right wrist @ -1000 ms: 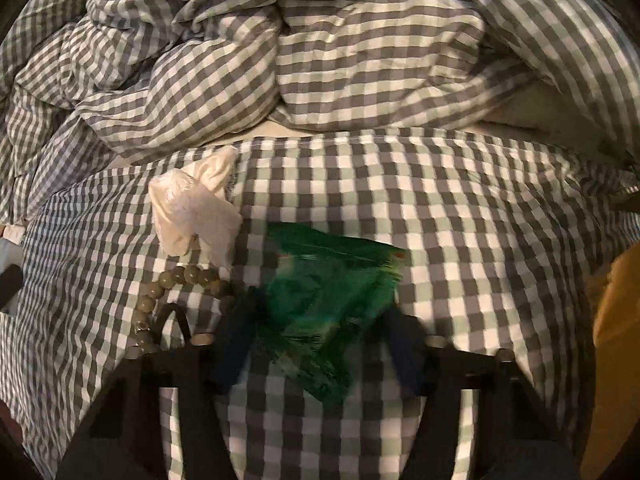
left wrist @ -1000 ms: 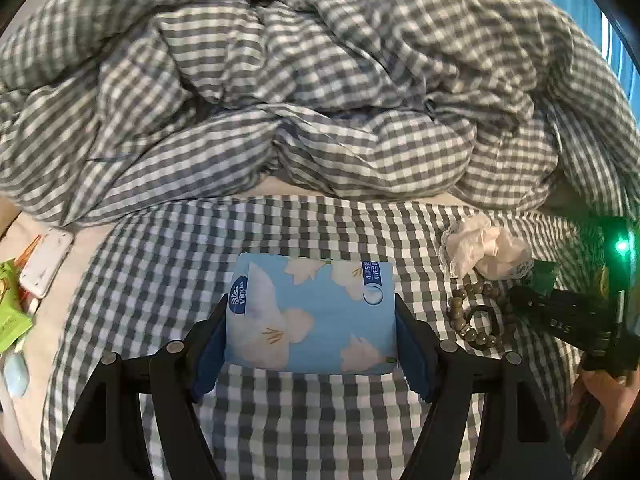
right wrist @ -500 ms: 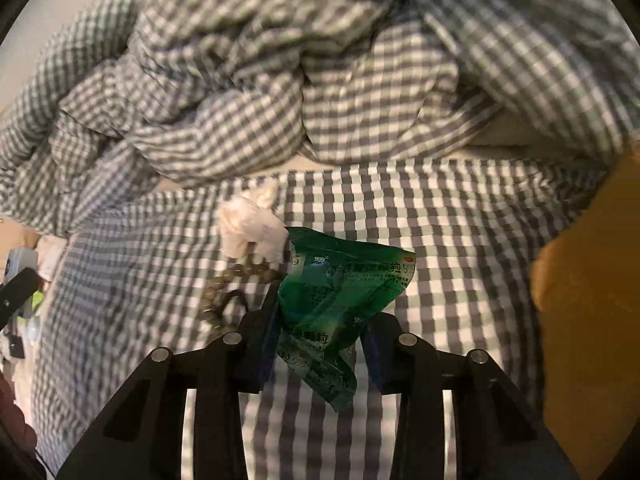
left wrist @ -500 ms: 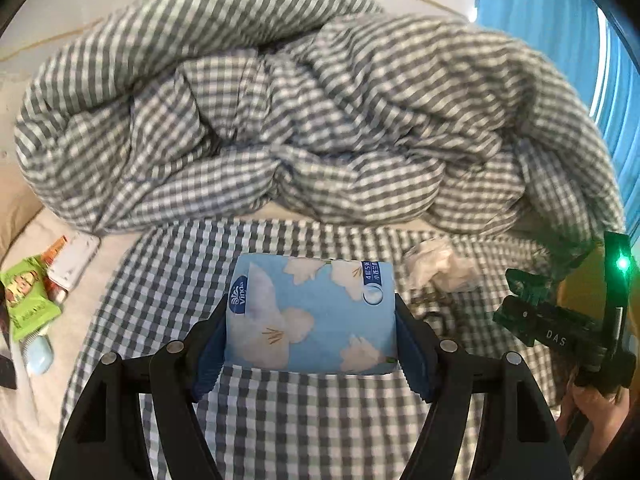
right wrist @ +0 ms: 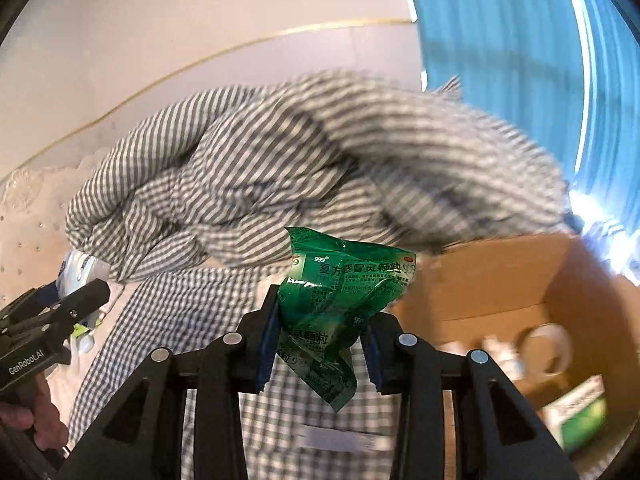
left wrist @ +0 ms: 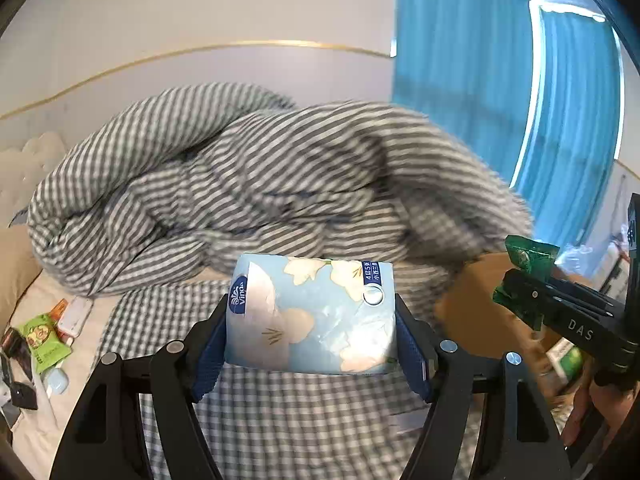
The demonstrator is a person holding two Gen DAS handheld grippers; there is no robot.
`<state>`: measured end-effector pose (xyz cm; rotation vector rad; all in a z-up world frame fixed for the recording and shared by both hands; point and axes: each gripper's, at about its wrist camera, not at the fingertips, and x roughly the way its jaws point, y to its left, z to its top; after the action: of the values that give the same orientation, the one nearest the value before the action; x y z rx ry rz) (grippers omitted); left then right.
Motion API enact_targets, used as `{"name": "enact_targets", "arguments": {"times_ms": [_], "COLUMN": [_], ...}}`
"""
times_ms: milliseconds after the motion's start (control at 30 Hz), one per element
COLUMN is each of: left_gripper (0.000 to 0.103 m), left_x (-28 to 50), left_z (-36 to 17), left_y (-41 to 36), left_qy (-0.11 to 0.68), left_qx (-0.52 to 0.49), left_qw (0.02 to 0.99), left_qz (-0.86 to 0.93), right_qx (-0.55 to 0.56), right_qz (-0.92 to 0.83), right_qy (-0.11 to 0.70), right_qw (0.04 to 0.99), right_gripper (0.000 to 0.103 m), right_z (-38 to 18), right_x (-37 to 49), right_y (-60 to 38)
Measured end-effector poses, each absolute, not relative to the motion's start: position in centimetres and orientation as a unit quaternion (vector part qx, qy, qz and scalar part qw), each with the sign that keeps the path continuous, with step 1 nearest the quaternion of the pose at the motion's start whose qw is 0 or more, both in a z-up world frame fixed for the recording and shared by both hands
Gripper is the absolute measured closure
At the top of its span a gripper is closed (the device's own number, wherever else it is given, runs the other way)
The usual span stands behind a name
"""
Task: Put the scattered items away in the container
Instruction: 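Carry both items over the box and release the green packet from the right gripper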
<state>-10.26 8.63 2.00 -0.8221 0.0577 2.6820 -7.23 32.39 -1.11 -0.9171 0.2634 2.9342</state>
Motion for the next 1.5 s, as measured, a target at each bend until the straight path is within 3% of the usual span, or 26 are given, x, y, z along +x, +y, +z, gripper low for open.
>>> {"name": "enact_targets", "arguments": {"times_ms": [500,867,1400,1467,1500], "left_gripper": [0.029,0.029,0.029,0.029,0.029], "left_x": [-5.0,-4.3,-4.4,-4.5,-4.6], "left_z": [3.7,4.3,4.2,4.1,4.1], "left_y": [19.8,24.0,27.8,28.1,28.2], "left_qy": [0.040,0.025,0.042,0.042,0.041], "left_qx": [-0.268,-0.273,-0.271,-0.273,-0.274], "left_qw": [0.213,0.193,0.193,0.192,0.192], "left_qz": [0.939,0.942,0.942,0.942,0.942], "right_qx": [-0.274,-0.277,-0.312,-0.311,-0.308], "right_qz": [0.947,0.949,0.939,0.939,0.940], "right_qy": [0.108,0.094,0.088,0.086,0.085], "right_qw": [0.130,0.120,0.111,0.115,0.118], "right_gripper": [0.067,0.067,0.065,0.060,0.050], "right_z": [2.3,3.0,-0.6,-0.8,-0.9], "right_x": [2.1,3.9,2.2,2.0,2.0], "right_y": [44.2,46.8,49.8,50.0,50.1]}}
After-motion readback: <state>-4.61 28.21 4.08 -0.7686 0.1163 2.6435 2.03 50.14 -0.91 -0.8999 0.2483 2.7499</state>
